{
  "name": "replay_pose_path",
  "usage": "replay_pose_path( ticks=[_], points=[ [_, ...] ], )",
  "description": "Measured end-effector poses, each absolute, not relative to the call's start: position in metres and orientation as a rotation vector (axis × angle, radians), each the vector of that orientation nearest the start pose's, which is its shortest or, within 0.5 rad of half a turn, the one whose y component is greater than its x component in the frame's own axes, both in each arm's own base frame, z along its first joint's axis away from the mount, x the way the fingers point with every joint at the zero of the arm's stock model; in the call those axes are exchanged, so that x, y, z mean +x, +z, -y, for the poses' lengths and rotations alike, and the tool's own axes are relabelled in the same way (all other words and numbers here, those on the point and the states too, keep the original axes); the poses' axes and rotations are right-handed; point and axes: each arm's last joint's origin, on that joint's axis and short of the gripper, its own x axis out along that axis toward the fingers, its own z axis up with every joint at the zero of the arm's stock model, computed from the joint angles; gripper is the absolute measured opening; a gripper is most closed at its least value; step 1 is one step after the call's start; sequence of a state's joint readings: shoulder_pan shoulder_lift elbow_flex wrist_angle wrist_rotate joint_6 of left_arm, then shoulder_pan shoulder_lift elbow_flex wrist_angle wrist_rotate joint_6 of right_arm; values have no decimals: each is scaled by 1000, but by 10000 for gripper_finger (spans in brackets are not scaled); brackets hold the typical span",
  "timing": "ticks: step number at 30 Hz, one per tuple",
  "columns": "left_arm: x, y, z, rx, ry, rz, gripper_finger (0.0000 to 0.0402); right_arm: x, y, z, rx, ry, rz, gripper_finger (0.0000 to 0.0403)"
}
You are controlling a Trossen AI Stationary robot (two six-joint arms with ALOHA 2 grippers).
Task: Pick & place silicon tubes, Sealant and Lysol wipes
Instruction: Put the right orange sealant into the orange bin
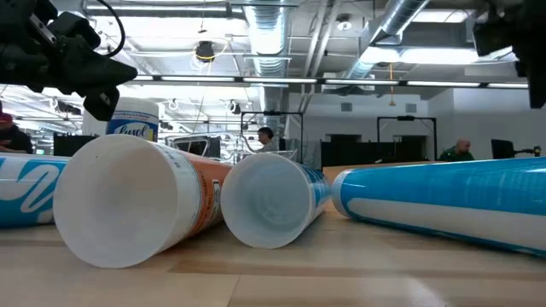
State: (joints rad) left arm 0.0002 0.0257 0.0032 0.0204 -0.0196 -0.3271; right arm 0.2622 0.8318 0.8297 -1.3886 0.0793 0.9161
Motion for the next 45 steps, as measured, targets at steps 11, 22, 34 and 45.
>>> replay_pose_path(
  ticks=[11, 22, 34, 45],
  points=[
    [99, 165, -1, -329, 20, 1, 0, 117, 243, -30, 639, -517, -1295, 229],
    [99, 165, -1, -334, 20, 1, 0, 145, 220, -38, 747, -761, -1403, 291],
    [99, 165, -1, -333, 20, 1, 0, 181, 183, -47, 759, -891, -1456, 291],
    [99, 165, -1, -353, 19, 1, 0, 210, 139, -46, 744, -902, -1561, 291]
  ],
)
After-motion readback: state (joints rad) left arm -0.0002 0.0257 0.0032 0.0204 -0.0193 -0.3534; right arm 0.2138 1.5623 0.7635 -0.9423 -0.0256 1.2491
